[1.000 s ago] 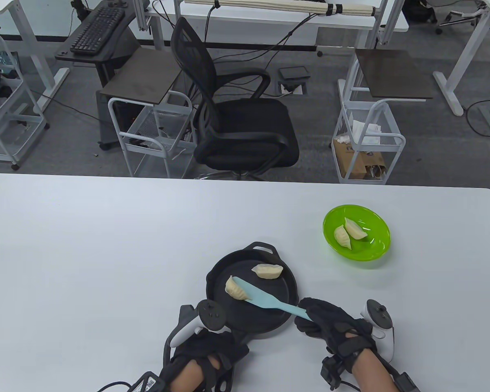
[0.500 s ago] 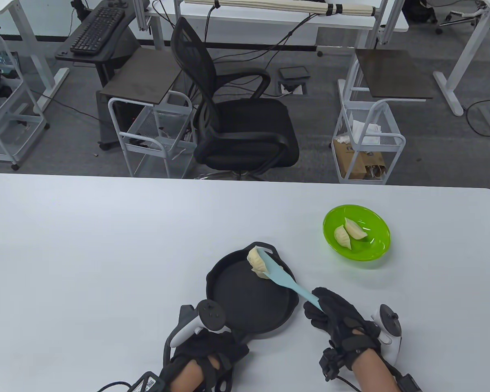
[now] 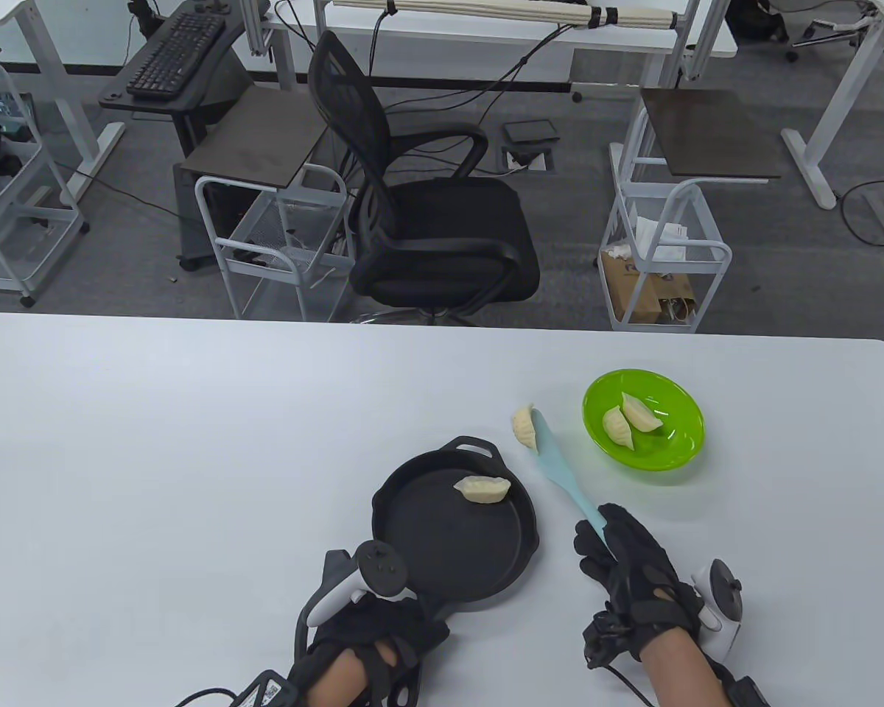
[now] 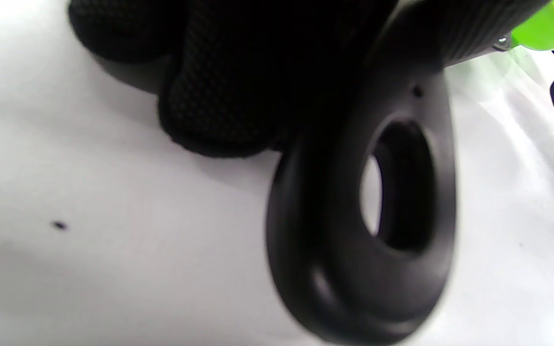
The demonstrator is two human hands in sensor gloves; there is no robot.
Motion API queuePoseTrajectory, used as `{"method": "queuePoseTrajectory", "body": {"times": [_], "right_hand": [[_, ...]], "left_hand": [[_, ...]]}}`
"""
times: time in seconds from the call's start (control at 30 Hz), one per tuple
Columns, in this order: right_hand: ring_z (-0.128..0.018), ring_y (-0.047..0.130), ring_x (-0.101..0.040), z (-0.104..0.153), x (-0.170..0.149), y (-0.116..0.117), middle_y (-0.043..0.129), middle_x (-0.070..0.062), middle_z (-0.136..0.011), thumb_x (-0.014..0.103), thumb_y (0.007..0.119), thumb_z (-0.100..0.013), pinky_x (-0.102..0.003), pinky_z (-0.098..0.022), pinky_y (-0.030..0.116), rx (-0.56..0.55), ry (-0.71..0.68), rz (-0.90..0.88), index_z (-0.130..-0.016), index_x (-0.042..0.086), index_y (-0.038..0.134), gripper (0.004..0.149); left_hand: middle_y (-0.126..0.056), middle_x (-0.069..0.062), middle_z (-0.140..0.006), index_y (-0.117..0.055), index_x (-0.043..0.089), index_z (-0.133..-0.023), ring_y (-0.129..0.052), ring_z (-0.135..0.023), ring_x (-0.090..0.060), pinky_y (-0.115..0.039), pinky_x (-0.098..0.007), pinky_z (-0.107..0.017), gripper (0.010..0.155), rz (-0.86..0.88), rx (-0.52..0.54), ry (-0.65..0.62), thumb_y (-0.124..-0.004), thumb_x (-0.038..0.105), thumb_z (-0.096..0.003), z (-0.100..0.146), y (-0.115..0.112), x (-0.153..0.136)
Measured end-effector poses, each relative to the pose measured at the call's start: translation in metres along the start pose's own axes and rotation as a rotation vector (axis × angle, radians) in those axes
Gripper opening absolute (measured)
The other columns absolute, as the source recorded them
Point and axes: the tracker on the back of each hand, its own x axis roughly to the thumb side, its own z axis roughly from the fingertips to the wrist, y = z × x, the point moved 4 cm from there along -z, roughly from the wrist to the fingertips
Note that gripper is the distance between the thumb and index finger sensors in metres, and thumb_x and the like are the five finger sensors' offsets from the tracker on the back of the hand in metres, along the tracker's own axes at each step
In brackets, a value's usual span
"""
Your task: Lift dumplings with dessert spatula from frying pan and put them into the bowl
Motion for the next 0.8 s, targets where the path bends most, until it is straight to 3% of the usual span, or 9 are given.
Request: {"method": "queuePoseTrajectory", "body": {"times": [0.8], "right_hand": [[-0.091, 0.067, -0.047, 0.003, 0.018, -0.031, 0.064, -0.018, -0.106, 0.034, 0.072, -0.059, -0.064, -0.072, 0.05, -0.171, -0.09, -0.11, -0.109, 0.015, 0.044, 0.06]], "left_hand": [[-0.104, 0.008, -0.059, -0.068, 0.024, -0.095, -0.102, -0.042, -0.02, -0.077, -0.046, -0.046, 0.066, 0.0, 0.0, 0.0, -0.069, 0.069, -0.0466, 0.0, 0.0, 0.0]]}}
